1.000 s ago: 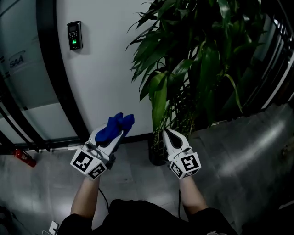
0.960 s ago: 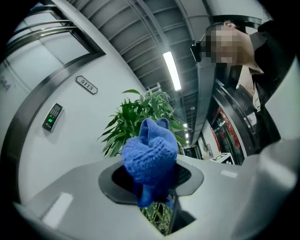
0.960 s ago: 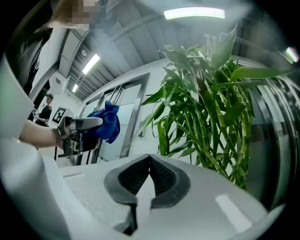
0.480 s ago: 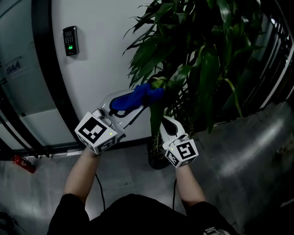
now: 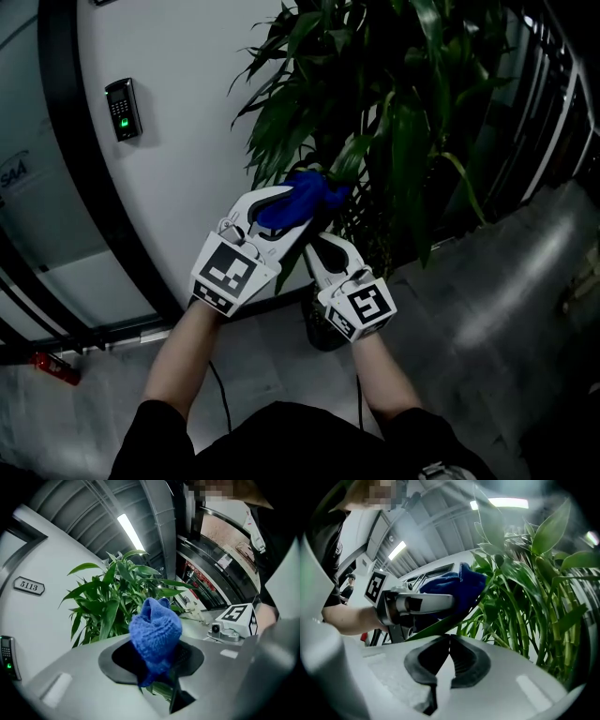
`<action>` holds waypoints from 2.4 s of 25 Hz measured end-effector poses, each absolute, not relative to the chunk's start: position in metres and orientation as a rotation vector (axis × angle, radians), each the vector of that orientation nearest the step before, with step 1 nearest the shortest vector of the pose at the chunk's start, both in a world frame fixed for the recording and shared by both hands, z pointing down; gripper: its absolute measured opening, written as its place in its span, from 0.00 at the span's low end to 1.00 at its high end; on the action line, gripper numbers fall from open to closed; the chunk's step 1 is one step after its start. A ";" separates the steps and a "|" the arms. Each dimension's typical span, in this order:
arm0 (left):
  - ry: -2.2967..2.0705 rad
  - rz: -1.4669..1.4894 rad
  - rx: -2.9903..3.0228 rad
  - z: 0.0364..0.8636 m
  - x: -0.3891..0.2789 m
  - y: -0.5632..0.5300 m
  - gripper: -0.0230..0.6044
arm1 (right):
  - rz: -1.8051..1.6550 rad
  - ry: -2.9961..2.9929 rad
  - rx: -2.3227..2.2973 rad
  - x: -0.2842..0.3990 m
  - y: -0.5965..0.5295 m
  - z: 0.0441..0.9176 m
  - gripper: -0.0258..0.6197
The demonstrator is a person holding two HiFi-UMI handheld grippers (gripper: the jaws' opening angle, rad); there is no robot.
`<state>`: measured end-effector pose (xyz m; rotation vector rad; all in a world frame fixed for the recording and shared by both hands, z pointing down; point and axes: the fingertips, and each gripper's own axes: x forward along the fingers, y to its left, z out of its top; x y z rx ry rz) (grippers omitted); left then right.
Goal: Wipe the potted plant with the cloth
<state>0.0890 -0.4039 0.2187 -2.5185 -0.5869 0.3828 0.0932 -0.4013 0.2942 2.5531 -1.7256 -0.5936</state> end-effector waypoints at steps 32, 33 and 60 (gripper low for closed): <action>-0.917 0.274 -2.829 0.317 0.038 -0.433 0.28 | -0.572 -1.820 2.680 0.094 -0.407 0.310 0.04; -0.925 0.270 -2.840 0.320 0.037 -0.434 0.28 | -0.573 -1.816 2.682 0.094 -0.407 0.310 0.04; -1.074 0.254 -3.107 0.375 0.010 -0.461 0.28 | -0.399 -1.618 2.774 0.089 -0.388 0.361 0.04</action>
